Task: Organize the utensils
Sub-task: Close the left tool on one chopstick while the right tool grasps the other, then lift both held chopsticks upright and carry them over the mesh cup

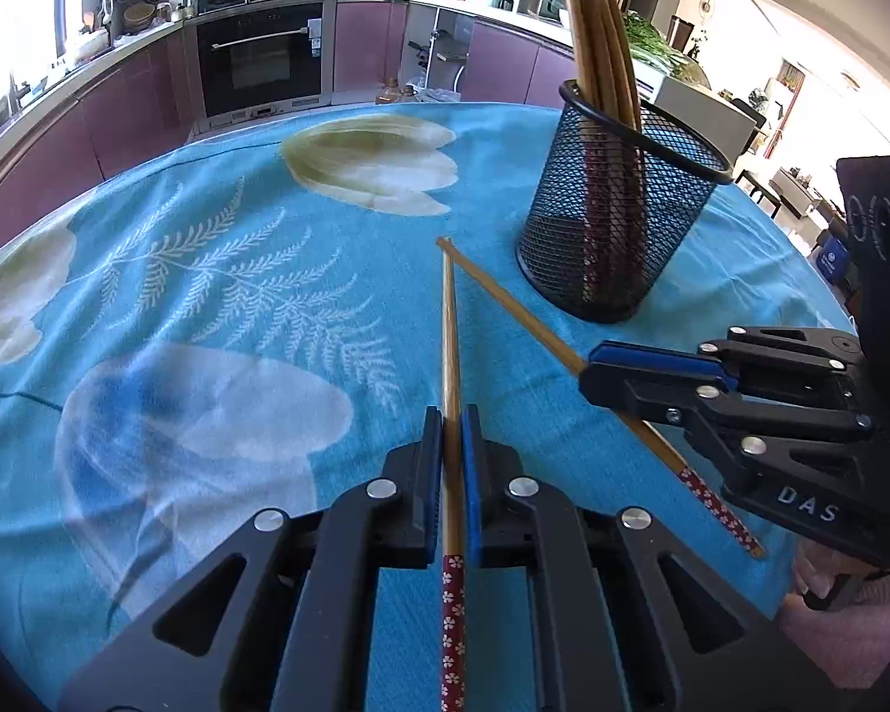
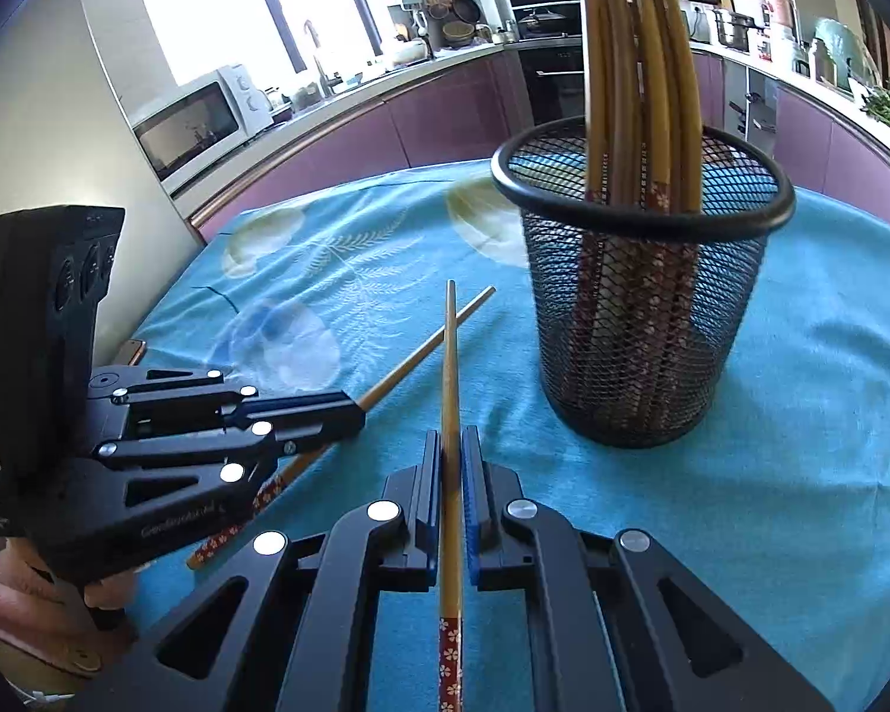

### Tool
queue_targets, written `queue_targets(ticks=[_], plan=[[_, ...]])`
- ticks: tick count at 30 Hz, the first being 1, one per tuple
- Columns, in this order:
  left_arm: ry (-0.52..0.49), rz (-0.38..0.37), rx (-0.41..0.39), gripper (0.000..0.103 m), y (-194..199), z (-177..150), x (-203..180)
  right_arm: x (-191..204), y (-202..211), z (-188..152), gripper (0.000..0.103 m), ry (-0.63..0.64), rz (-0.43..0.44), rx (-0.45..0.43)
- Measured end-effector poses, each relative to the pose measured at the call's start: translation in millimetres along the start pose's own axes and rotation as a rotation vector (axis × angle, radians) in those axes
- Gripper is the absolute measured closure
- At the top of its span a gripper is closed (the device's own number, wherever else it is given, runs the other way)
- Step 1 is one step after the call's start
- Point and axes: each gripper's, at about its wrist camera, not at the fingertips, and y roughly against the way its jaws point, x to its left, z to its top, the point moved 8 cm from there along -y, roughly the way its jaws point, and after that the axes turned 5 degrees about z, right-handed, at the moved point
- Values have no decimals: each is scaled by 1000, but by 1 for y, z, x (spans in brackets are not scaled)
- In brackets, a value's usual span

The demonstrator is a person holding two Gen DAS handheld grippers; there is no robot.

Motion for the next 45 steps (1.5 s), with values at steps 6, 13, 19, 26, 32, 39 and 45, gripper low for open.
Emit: queue_targets(ticks=[6,13,19,26,32,39,45], plan=[[-31,-12,20,95,-1,-6,-8,2,-10,-5,96,17,0,40],[-72,-1,15,77,-7,2,-14,1,-12,-8,96,29,-16,44],[-84,15,12,83,-16,11,-15,0,-12,-8,95,29,-14,43],[-83,25,3,95,-18,14,-17,0,-14,-6,97,30,-19,37],[-61,16,0,96,-17,15,-16,-2,-9,-3,97,16,-17,13],[-41,-10,-35,96,-1,21,-13,3,7,6,97,25,13,-38],[-23,-41,-75,96,18,28,-10,8,21,14,97,34,22,-78]])
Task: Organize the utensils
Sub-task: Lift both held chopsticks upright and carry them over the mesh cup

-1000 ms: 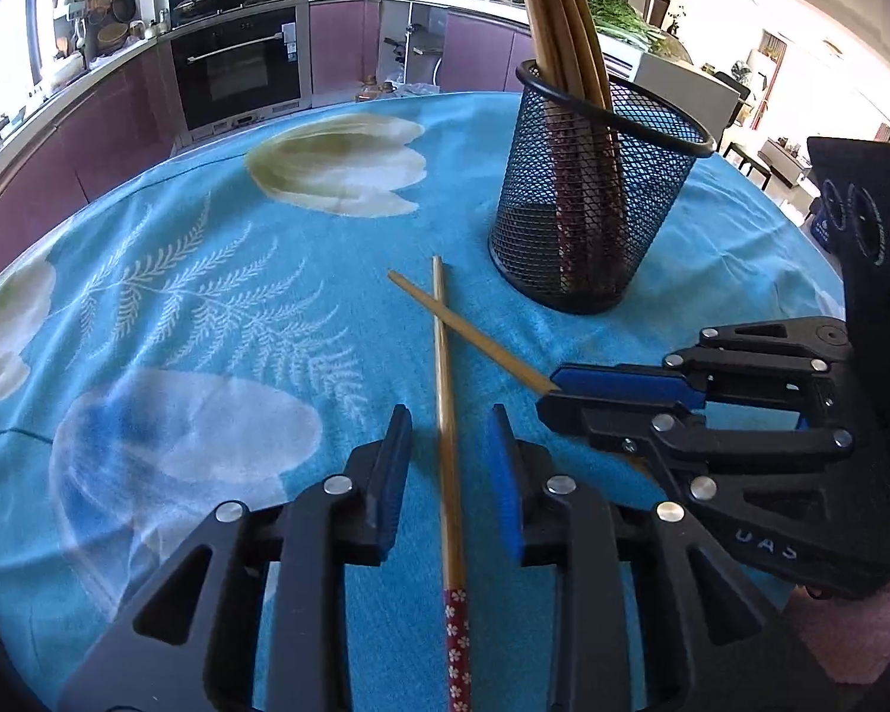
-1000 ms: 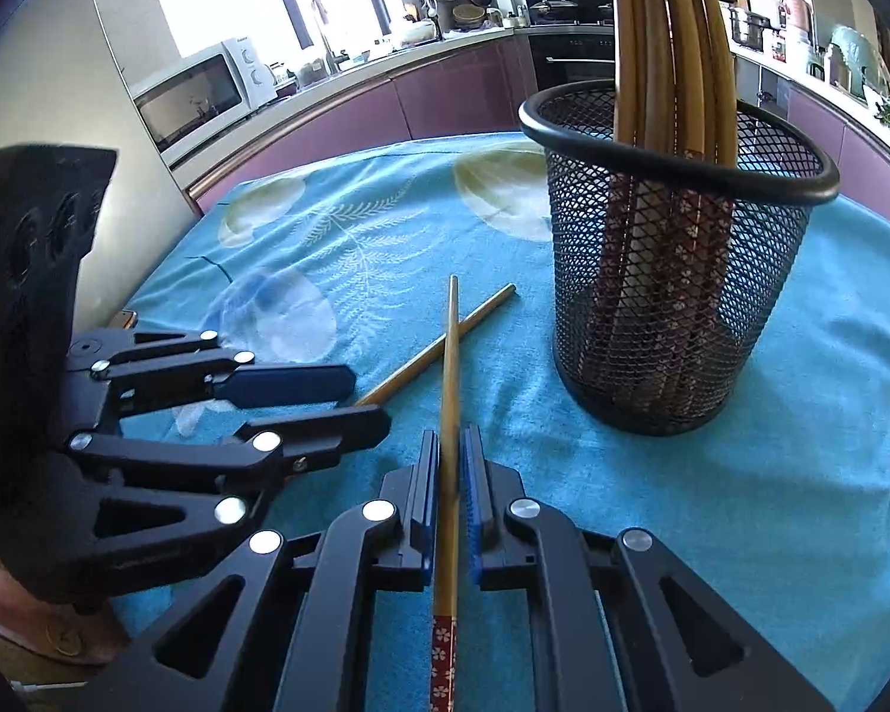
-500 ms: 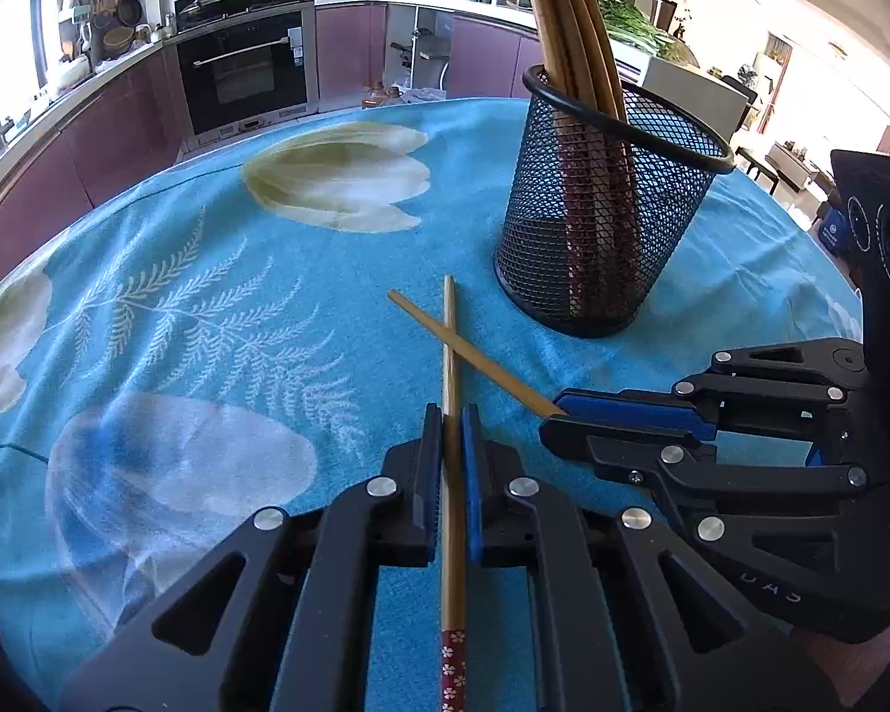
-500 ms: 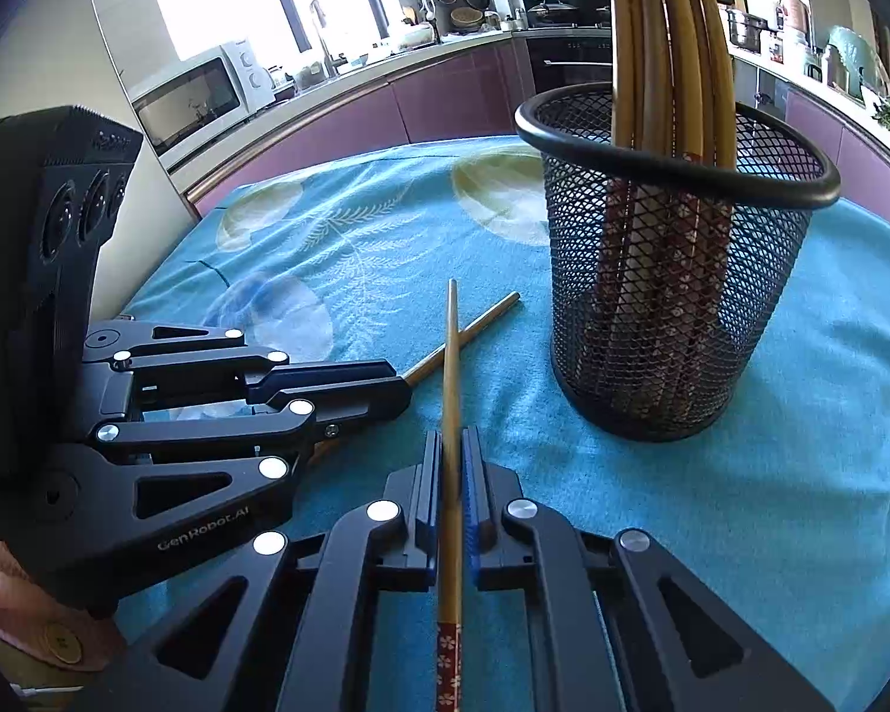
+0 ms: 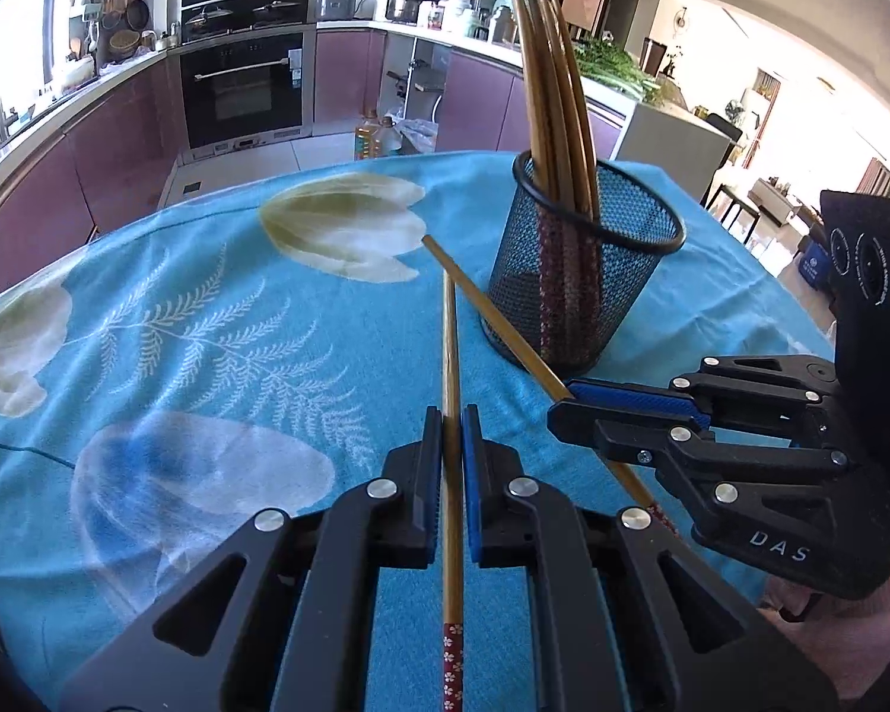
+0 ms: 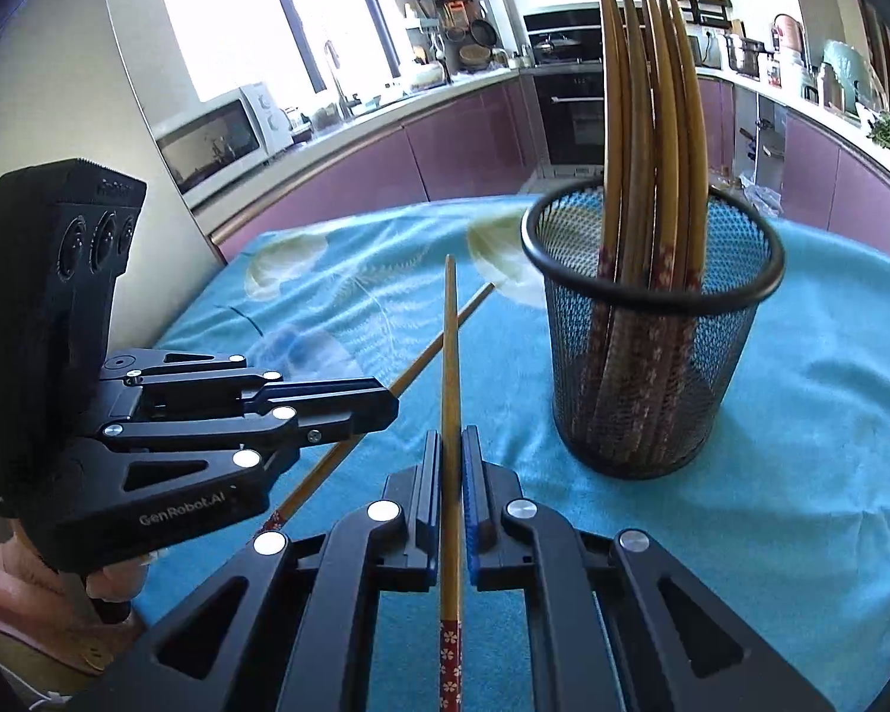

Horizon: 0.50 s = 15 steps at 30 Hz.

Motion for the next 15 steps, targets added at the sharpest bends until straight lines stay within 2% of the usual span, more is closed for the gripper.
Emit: queue_targets(ticks=[15], plan=[[26,-49,-79,96,36,17,0,4,29,17,97,12,9,-75]])
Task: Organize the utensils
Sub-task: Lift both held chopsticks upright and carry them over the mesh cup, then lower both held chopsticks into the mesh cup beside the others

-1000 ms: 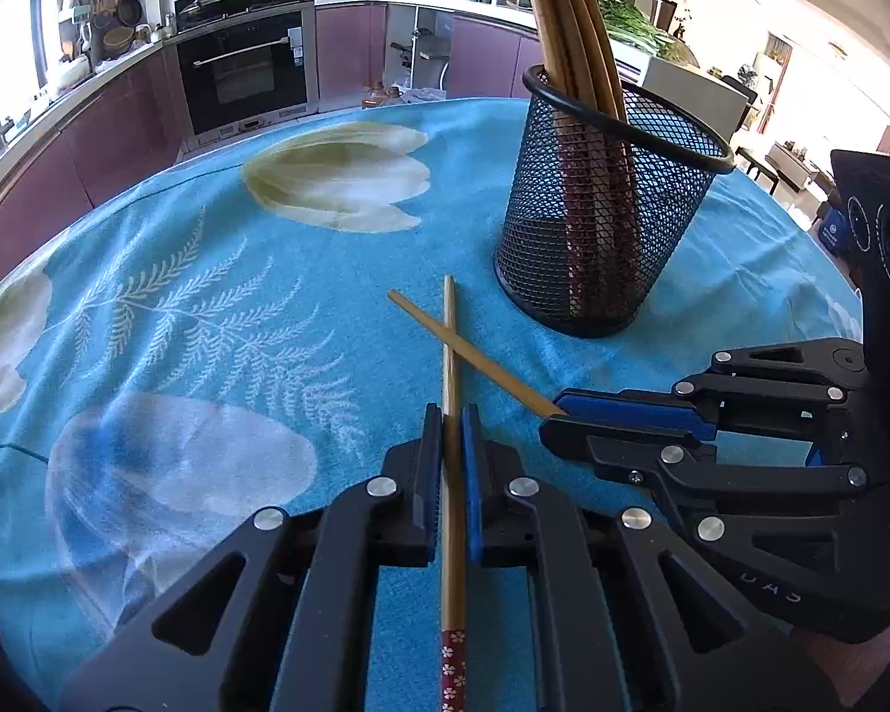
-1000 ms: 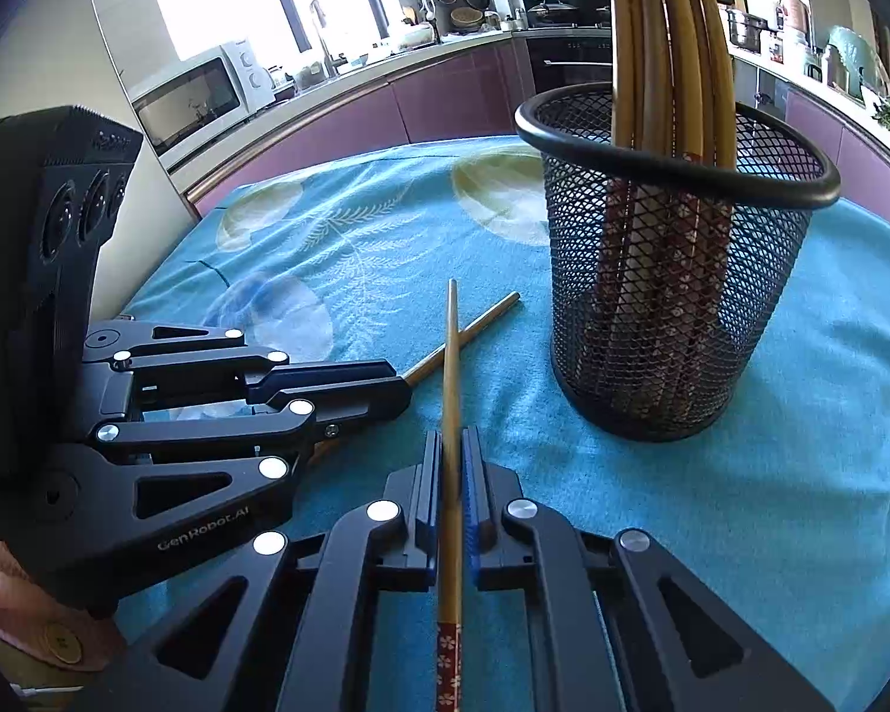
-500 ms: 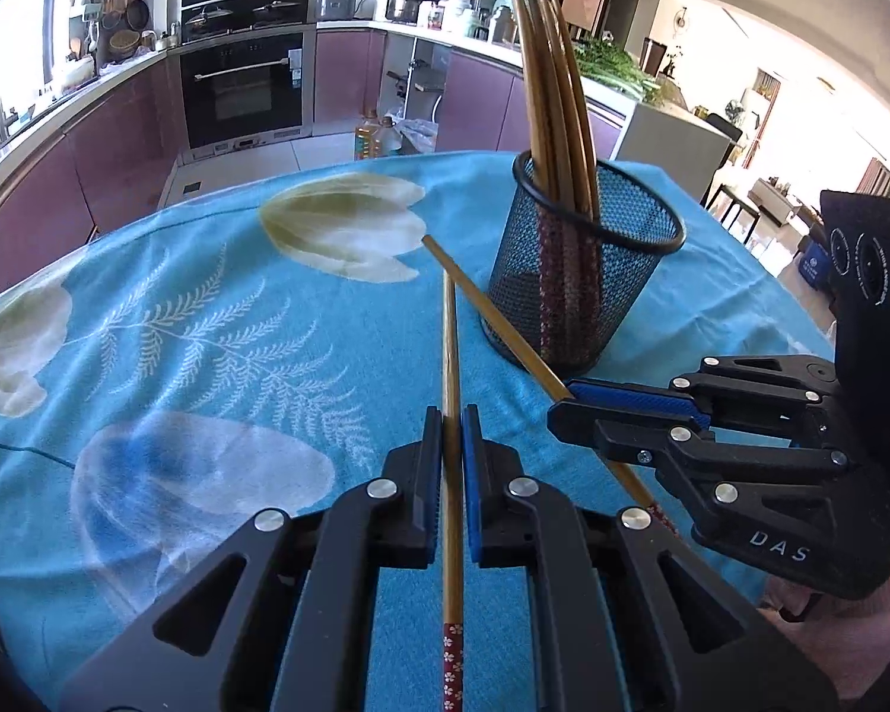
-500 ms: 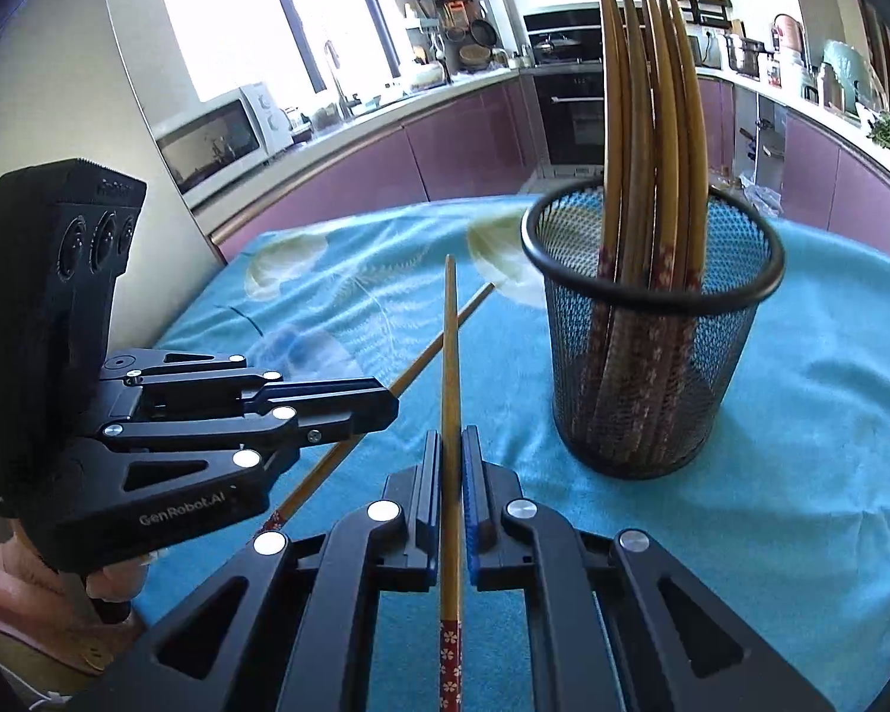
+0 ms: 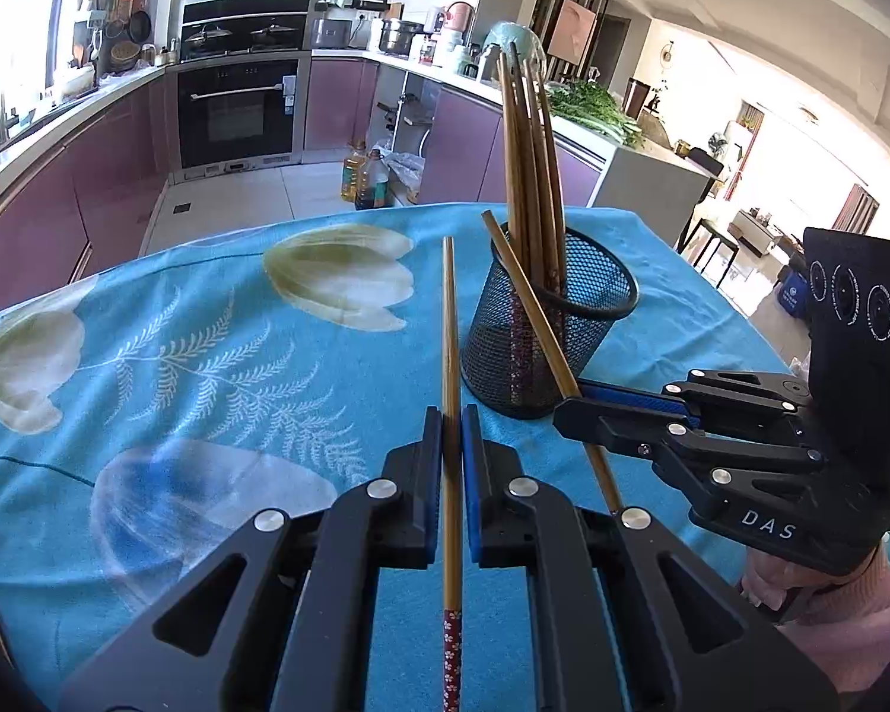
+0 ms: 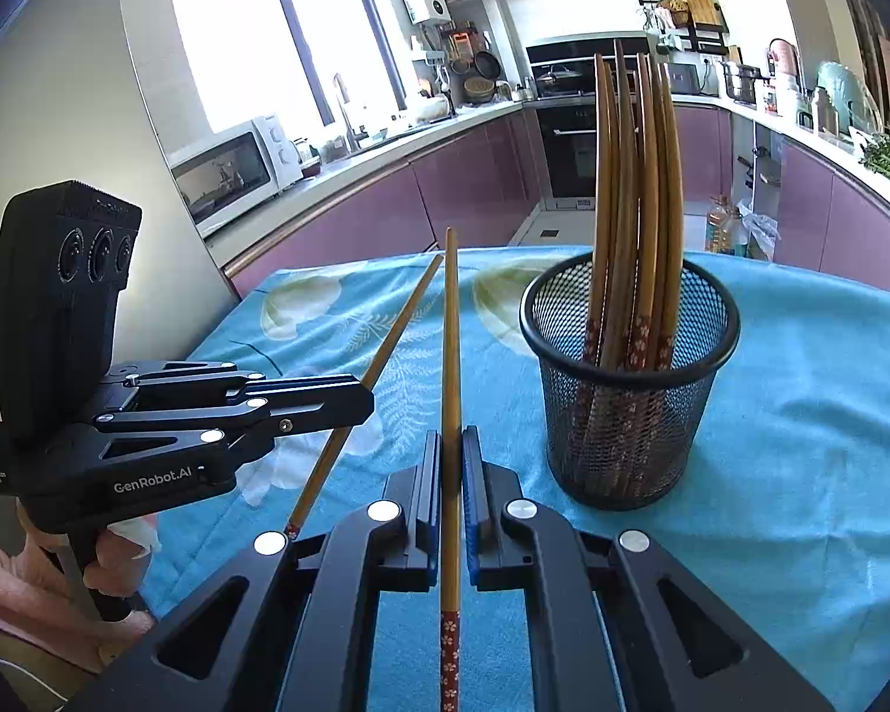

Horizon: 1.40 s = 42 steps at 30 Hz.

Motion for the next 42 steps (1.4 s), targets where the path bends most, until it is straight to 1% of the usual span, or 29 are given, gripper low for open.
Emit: queue_targets(ticks=[12,21,42], plan=[[2,-31,-34,96,14,5,-4,-3,14,3,97,12,-1,-37],[0,-49,-51,96,23,7,-10,-2,19,4,97,13,0,-47],[-12,-58,-84,96,34,16,-16,-1,32,13,97,22,-6,-84]])
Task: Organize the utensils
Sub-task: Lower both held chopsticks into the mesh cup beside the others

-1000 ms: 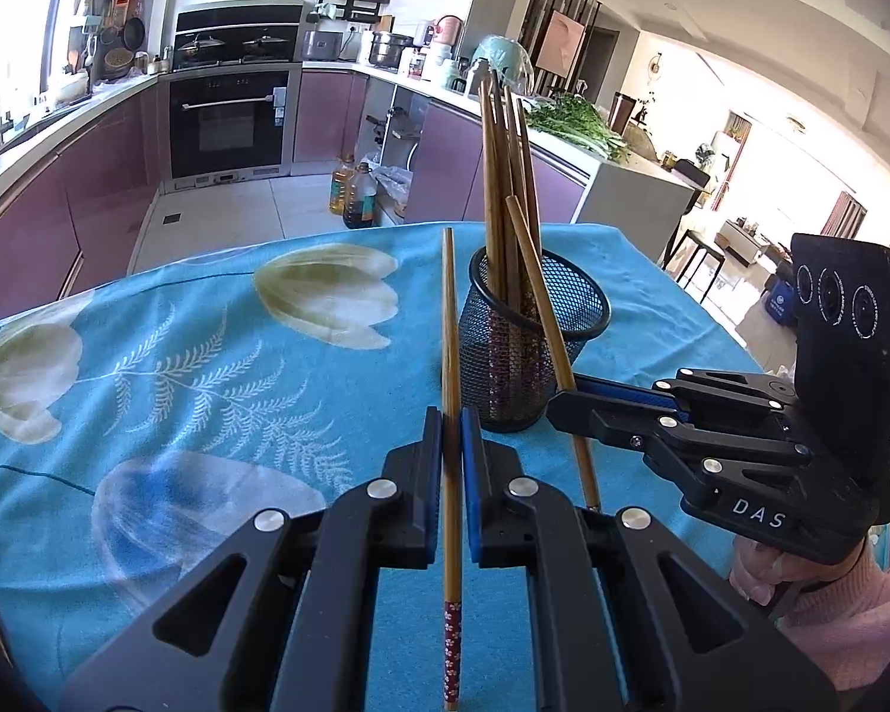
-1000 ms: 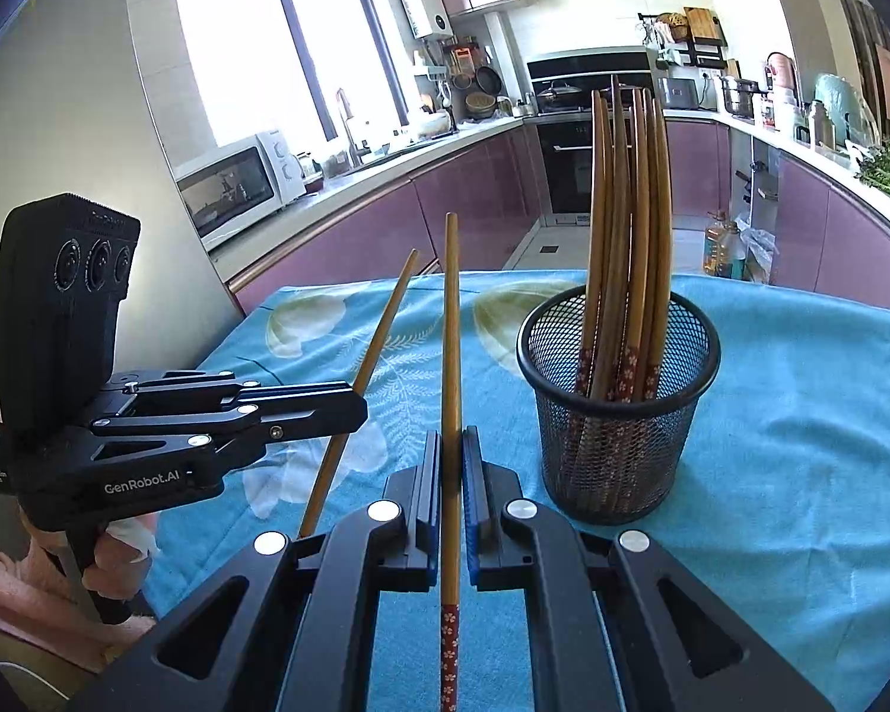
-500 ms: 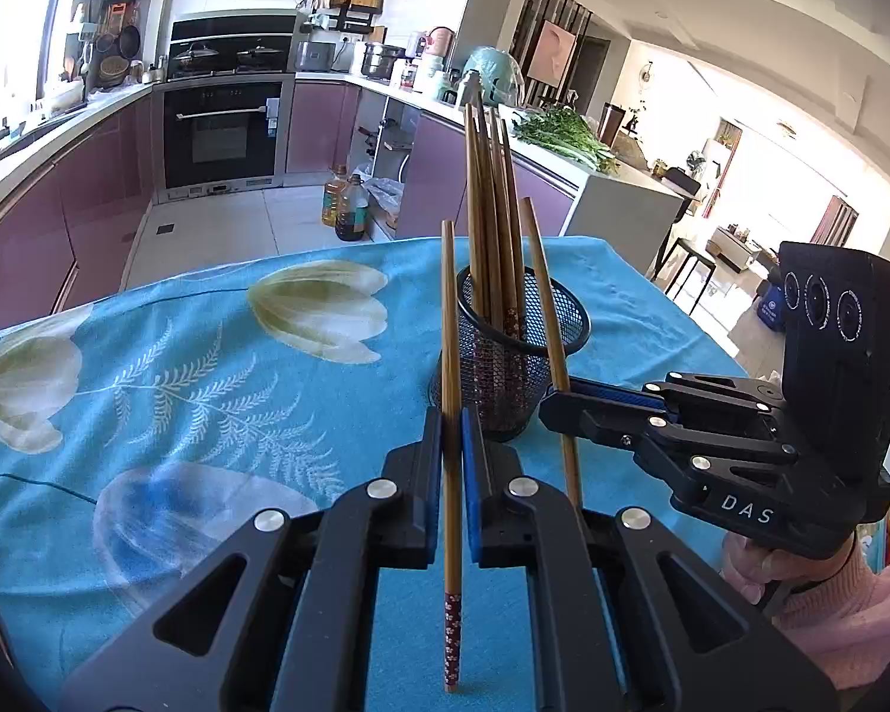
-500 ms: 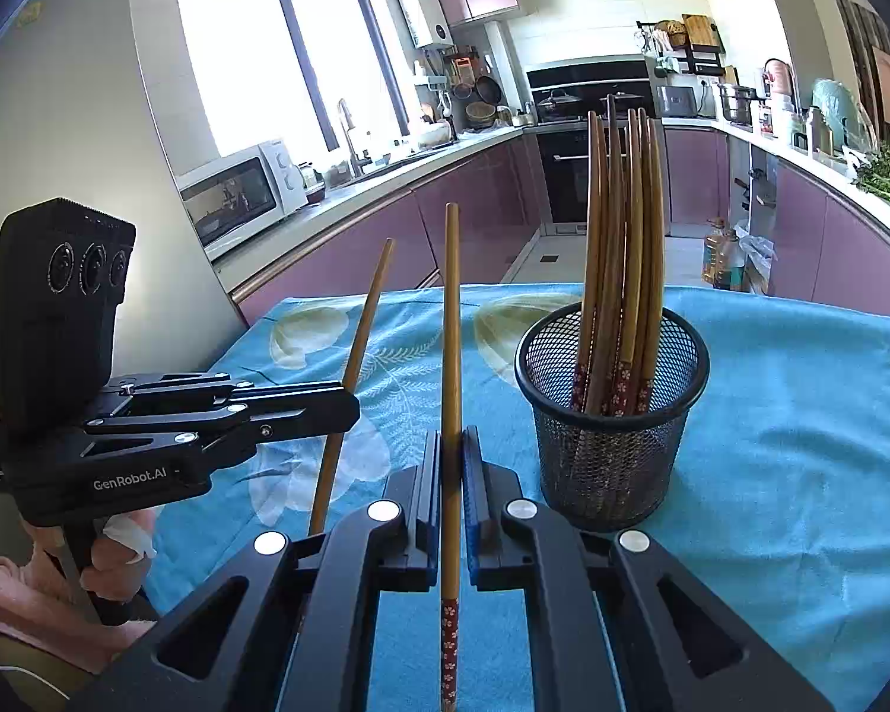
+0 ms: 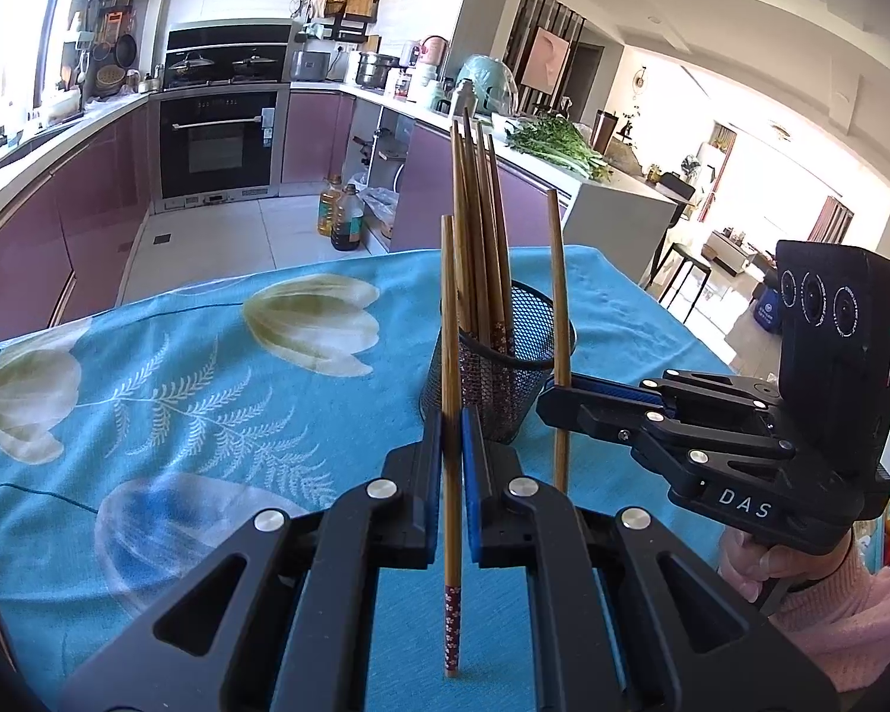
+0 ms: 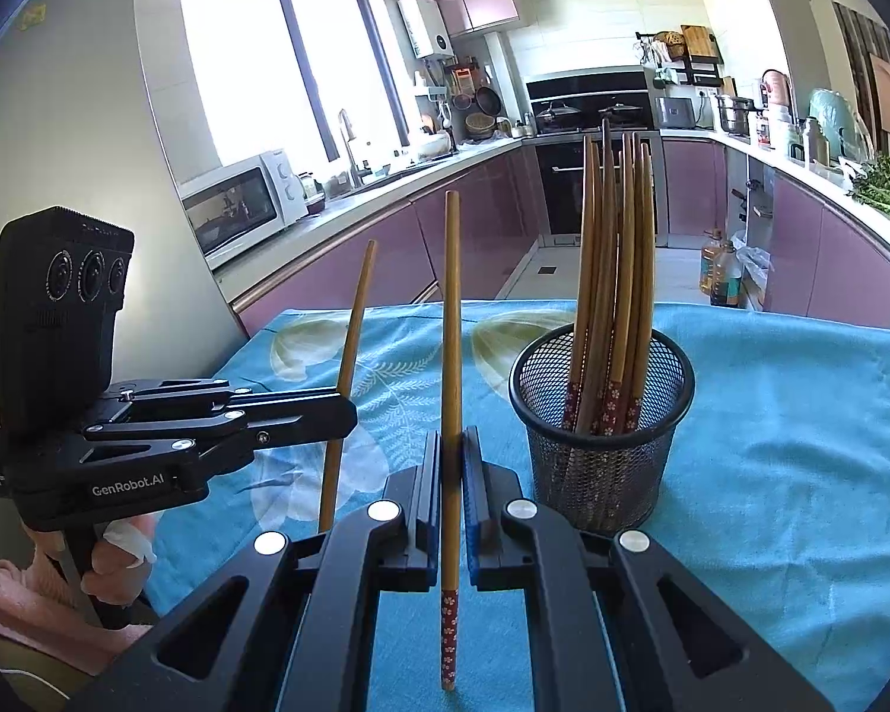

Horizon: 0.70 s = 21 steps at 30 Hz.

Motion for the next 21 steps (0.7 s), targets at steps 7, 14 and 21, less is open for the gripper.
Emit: queue_targets(ticks=[7,14,21], plan=[[-2,-3,-12,96,4,3,-1,1,2,3,97,6,-1,-11],[4,-7,-18,96,5,6,0,0,6,5,97,15,-1,-21],[1,-9,-26,96,7,8,-2,0,8,7,97,21,-3,-27]])
